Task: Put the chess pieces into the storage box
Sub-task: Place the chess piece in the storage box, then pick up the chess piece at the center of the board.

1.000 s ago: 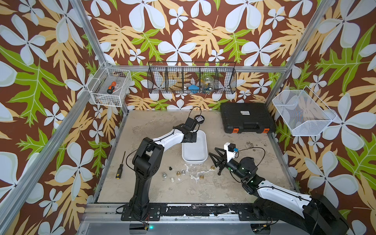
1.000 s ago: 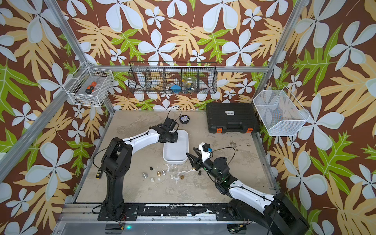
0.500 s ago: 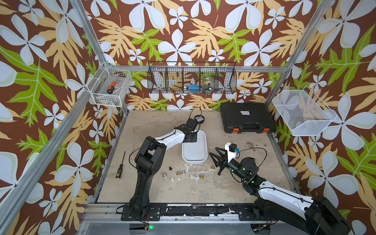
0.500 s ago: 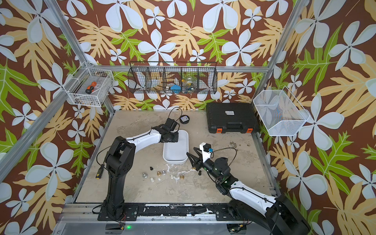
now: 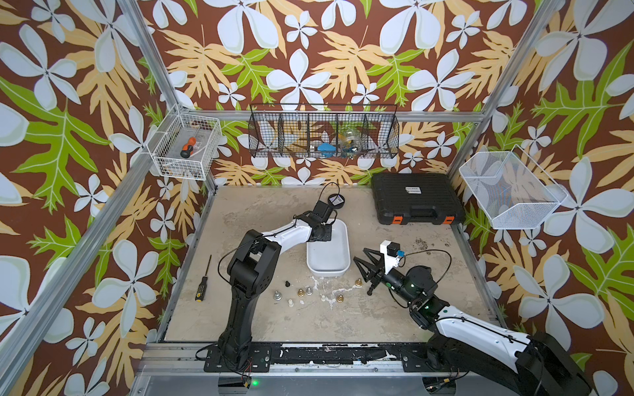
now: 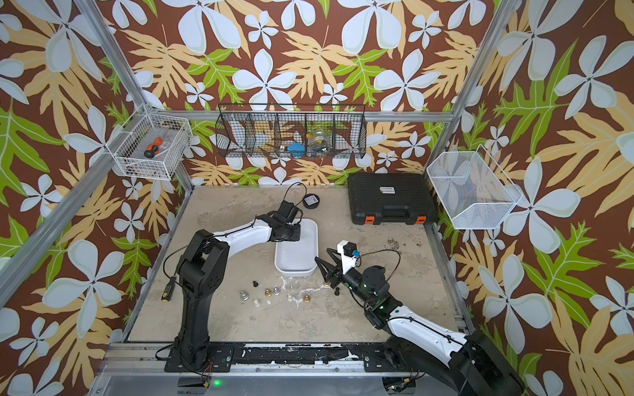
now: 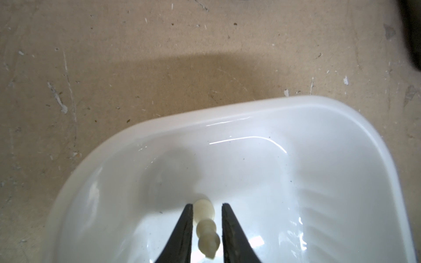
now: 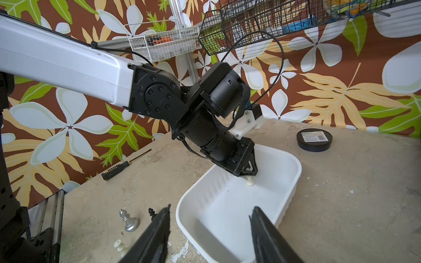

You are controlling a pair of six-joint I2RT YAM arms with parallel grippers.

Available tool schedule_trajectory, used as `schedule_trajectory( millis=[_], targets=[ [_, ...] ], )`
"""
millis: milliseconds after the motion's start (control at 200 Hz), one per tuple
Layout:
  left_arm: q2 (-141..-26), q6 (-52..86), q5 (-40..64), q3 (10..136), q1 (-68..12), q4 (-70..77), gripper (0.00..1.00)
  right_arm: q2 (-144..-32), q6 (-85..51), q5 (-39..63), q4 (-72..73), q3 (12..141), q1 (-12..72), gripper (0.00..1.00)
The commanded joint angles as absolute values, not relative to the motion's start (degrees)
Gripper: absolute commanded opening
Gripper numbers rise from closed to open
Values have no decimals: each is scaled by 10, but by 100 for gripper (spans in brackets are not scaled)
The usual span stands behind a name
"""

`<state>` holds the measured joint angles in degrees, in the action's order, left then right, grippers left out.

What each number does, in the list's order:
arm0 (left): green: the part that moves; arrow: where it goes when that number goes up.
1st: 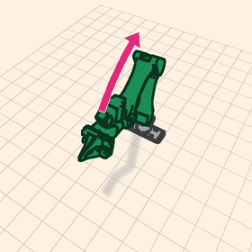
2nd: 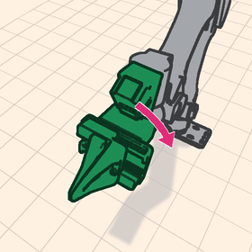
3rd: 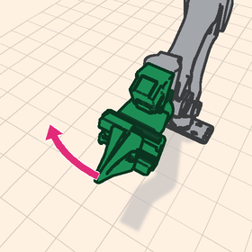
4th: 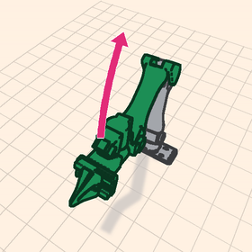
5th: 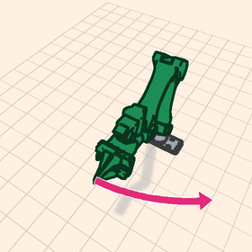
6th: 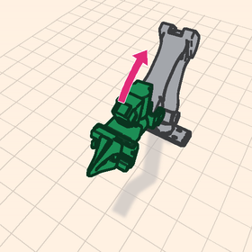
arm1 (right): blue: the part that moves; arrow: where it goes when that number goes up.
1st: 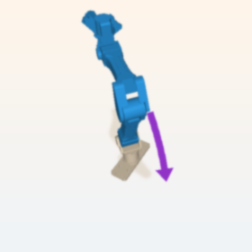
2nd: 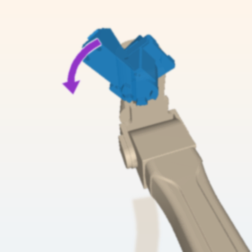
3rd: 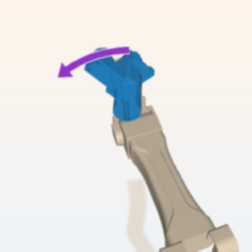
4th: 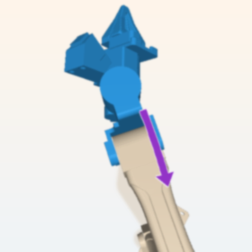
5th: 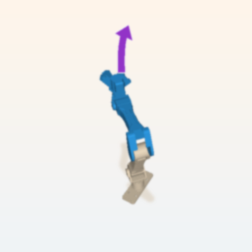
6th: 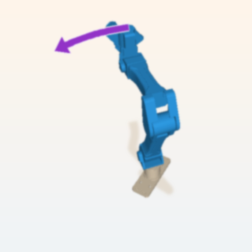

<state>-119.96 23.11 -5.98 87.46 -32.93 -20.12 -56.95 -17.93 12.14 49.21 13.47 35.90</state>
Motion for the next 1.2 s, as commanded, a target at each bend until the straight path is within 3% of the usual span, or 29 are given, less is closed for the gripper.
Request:
schedule_trajectory(
  millis=[0, 300, 596, 811, 1026, 1196],
  targets=[
    [-1188, 238, -64, 873, -328, -199, 31, -569, -176, 123, 500, 133, 359, 58],
    [-1127, 240, -63, 872, -329, -214, 42, -571, -174, 122, 493, 138, 359, 58],
    [-923, 254, -76, 722, -328, -224, 43, -569, -155, 120, 483, 137, 359, 59],
    [-807, 267, -76, 611, -318, -282, 41, -604, -147, 183, 463, 165, 360, 60],
    [-741, 286, -46, 523, -319, -340, 40, -611, -123, 200, 385, 200, 420, 59],
    [-728, 299, -47, 490, -319, -354, 39, -662, -94, 169, 434, 183, 464, 59]
  ],
)
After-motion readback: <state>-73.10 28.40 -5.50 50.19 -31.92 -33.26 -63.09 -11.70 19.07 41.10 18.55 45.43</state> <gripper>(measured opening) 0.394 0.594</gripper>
